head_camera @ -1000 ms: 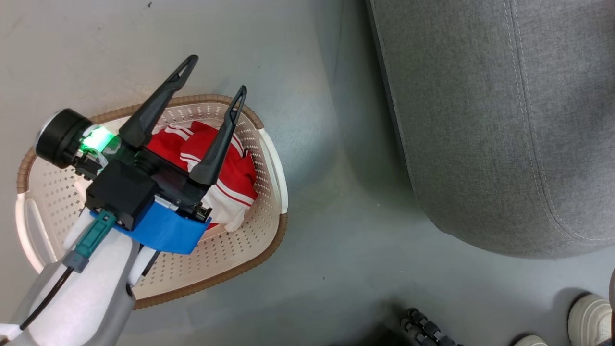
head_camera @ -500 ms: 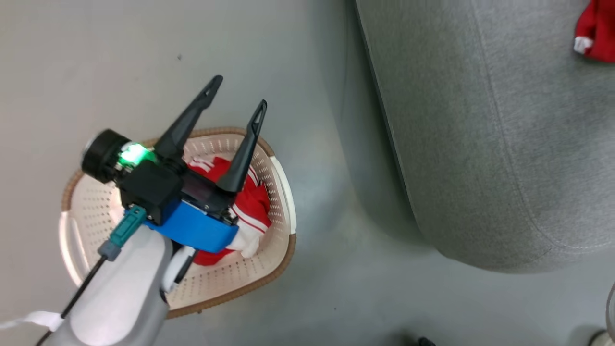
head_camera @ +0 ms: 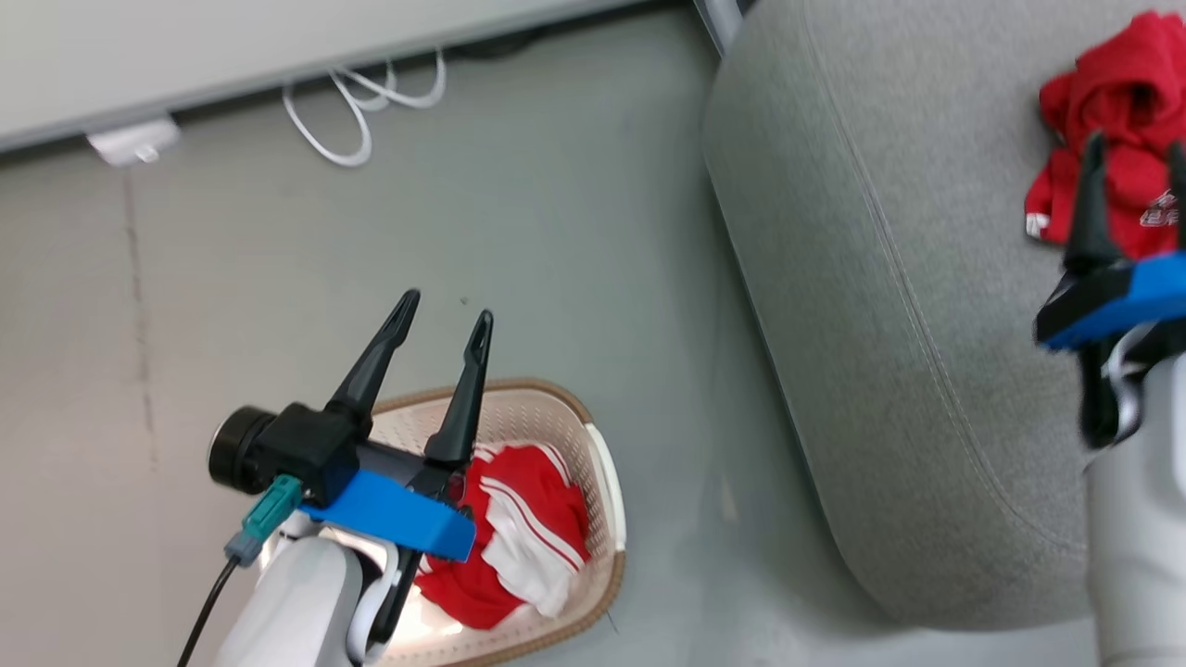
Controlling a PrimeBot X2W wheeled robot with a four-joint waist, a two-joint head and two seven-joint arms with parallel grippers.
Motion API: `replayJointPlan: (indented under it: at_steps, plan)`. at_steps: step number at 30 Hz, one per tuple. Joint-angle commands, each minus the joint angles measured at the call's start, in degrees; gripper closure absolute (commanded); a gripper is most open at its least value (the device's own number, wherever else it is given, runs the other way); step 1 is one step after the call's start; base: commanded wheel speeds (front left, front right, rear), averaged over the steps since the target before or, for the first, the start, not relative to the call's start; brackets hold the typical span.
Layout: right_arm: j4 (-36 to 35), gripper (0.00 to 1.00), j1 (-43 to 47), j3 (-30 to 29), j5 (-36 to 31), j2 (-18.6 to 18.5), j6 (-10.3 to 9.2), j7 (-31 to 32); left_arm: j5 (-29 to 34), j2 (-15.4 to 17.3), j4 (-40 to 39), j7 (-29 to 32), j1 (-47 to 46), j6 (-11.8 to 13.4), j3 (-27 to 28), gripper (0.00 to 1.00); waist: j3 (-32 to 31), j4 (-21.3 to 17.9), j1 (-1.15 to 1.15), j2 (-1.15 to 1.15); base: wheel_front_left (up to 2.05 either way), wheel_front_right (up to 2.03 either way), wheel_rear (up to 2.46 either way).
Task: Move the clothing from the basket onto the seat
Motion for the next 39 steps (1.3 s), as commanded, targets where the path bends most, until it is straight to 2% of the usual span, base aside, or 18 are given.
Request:
replayJointPlan:
  at_steps: [1,2,3,5,8,19,27,39]
  plan:
    - [-4.29,0.00,5.59,1.60,0.35,2.08,0.03,-0.47,0.04,-0.80,0.75,-0.26,2.23,-0.10,1.57,0.00,-6.52,3.88,0.02,0.00,0.00,0.00,0.00]
    - [-4.29,0.00,5.59,1.60,0.35,2.08,0.03,-0.47,0.04,-0.80,0.75,-0.26,2.23,-0.10,1.57,0.00,-6.52,3.88,0.02,0.00,0.00,0.00,0.00]
    - [-8.34,0.00,9.93,2.85,0.39,3.48,0.02,-0.58,0.21,-1.46,1.28,-0.26,3.47,-0.11,2.57,0.00,-8.40,5.11,0.02,0.00,0.00,0.00,0.00]
    - [-10.42,0.00,12.33,3.50,0.24,4.04,0.03,-0.60,0.32,-1.75,1.64,-0.26,4.11,-0.11,3.06,0.00,-9.36,5.77,0.02,0.00,0.00,0.00,0.00]
    - [-17.33,0.00,21.02,5.82,-0.12,5.53,0.03,-0.15,0.67,-2.62,2.94,-0.26,6.09,-0.11,5.10,0.00,-12.84,8.49,0.02,0.00,0.00,0.00,0.00]
    - [-27.70,0.00,35.39,12.27,5.40,5.87,0.03,2.85,0.76,-3.37,6.32,-0.21,10.90,-0.11,10.64,0.00,-19.28,13.33,0.02,0.00,0.00,0.00,0.00]
    - [-30.96,0.00,41.30,14.80,4.21,5.88,0.03,3.41,1.54,-2.82,7.82,-0.22,13.13,-0.11,14.25,0.00,-21.29,15.39,0.02,0.00,0.00,0.00,0.00]
    - [-30.78,0.00,43.00,15.18,3.57,5.90,0.03,3.78,2.05,-2.70,9.03,-0.22,14.33,-0.12,15.76,0.00,-21.69,15.68,0.02,0.00,0.00,0.00,0.00]
